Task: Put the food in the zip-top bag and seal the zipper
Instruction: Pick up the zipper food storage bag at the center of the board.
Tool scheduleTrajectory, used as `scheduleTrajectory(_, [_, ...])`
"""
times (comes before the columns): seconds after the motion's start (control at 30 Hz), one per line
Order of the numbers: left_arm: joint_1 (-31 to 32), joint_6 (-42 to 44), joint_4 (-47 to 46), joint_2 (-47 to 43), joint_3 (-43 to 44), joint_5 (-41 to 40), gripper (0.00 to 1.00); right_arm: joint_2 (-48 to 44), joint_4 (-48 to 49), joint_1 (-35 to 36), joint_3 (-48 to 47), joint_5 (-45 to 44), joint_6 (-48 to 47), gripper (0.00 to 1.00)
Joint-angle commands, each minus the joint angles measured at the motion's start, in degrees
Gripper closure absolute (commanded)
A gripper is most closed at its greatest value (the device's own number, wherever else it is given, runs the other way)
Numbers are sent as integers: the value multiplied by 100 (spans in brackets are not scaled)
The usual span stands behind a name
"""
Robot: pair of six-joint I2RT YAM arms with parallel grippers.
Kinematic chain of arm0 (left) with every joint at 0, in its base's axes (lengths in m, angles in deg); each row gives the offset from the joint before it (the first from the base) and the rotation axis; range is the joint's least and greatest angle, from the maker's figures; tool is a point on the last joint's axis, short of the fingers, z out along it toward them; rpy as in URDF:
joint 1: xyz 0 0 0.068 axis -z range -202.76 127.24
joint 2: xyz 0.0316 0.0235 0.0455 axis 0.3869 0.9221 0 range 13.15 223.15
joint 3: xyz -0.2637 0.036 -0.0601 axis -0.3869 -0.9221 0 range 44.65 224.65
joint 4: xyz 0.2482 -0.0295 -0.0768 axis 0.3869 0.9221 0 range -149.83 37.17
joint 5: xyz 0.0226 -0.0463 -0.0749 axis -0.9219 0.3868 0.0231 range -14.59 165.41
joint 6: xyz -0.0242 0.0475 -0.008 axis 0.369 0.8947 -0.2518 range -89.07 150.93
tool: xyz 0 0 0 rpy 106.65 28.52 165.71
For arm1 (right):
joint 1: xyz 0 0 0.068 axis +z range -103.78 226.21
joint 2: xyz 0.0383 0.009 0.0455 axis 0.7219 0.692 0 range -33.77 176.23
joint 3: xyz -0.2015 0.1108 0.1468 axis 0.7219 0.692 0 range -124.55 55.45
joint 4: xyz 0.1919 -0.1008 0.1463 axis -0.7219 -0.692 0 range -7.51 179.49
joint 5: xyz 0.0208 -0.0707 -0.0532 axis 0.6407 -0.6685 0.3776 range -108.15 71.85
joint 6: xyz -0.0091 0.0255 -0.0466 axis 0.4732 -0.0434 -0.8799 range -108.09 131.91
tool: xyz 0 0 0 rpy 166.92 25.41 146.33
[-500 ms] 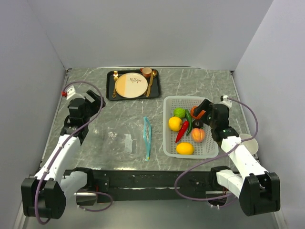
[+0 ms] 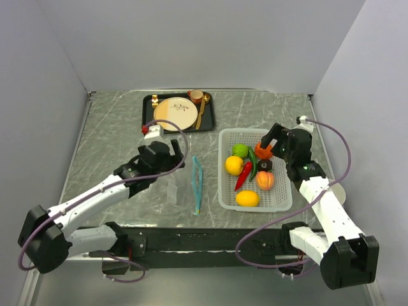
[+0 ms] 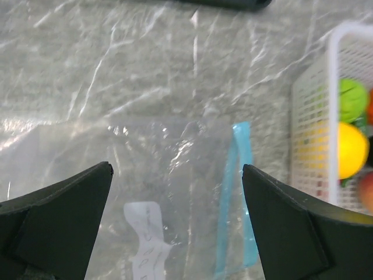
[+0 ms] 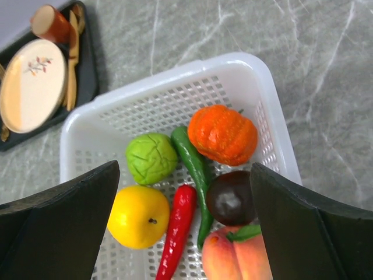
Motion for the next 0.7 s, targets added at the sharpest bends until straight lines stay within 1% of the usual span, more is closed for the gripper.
scheduleTrajectory(0.0, [567,-284,477,217,216,-981,1,-30,-327,-11,-225,-90,-128,0])
scheduleTrajectory(0.13, [886,-600,898,850,645,-1115,1,-118,-275,-11,-146,164,13,0])
scheduleTrajectory(0.17, [1113,-601,934,937,716,-1132,1,-136,-275,-11,-120,191,56,0])
scheduleTrajectory(0.3, [1668,-784,1276,1420,1260,-1255,1,-197,-336,-11,-93,314,136,0])
scheduleTrajectory(0.37, [1826,-1074,1548,1570,1358,-1291,1,-232,-397,-11,-128,384,162,0])
scheduleTrajectory(0.5, [1932,-1382,1497,1685,1193,-1396,3,-303,-512,-11,-137,516,154,0])
scheduleTrajectory(0.57, [1923,-1436,1427,1720,1139,-1475,9,-355,-529,-2,-103,517,162,0])
scheduleTrajectory(0.6, [1932,-1471,1444,1790,1148,-1510,14,-373,-538,-11,-94,639,171,0])
scheduleTrajectory(0.67, [1924,-1506,1540,1904,1218,-1589,21,-417,-591,-11,-93,666,180,0])
